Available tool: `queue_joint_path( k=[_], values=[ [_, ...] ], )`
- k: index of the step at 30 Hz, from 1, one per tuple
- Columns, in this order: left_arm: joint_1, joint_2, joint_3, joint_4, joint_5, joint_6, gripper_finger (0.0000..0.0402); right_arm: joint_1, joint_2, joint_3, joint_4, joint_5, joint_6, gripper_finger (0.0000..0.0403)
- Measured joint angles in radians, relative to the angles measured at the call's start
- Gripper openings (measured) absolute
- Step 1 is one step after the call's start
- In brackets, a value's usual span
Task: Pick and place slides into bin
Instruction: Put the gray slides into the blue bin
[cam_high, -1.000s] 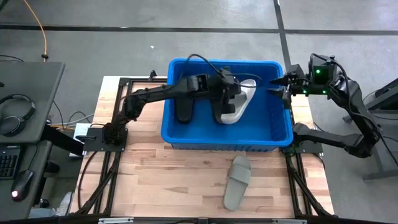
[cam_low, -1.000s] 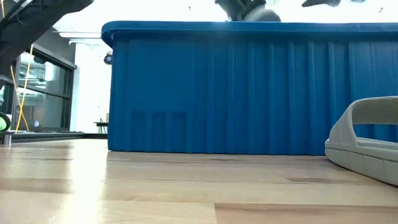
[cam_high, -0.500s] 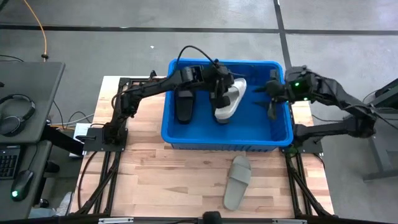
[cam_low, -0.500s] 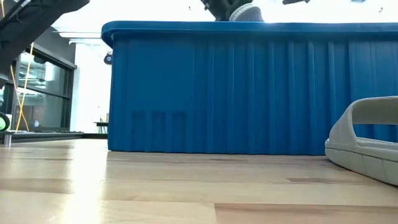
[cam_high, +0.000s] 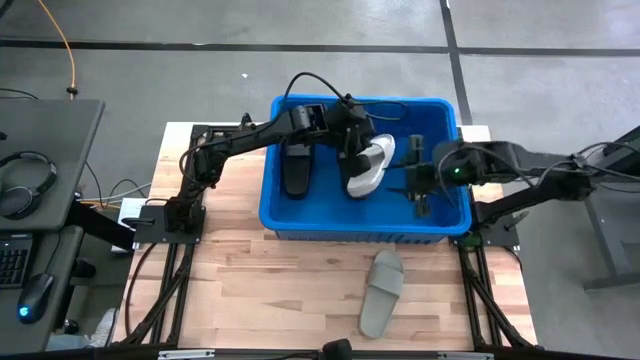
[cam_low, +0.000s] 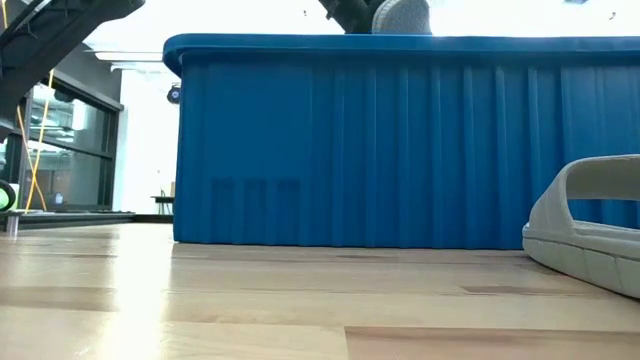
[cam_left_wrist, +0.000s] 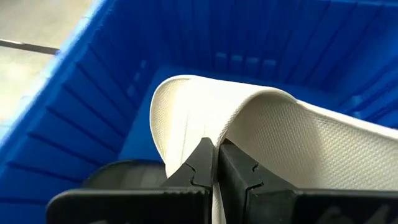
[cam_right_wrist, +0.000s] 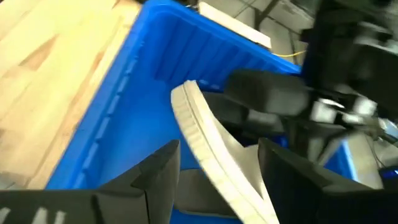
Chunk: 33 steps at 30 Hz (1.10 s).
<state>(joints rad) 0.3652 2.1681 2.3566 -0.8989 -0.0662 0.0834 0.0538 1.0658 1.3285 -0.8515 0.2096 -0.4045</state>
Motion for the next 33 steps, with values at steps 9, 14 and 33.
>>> queue_joint_path(
  k=[9,14,33],
  values=[
    [0.001,0.000,0.000,-0.018,0.026,-0.037,0.0000,0.069,0.052,0.000,0.063,0.026,0.012,0.0273],
    [-0.006,0.000,0.000,-0.018,0.036,-0.044,0.0000,0.087,0.066,0.000,0.089,0.050,0.017,0.0292],
    [-0.006,0.000,0.000,-0.019,0.092,-0.092,0.0000,0.086,0.141,0.000,0.101,0.026,0.011,0.0272]
  ],
)
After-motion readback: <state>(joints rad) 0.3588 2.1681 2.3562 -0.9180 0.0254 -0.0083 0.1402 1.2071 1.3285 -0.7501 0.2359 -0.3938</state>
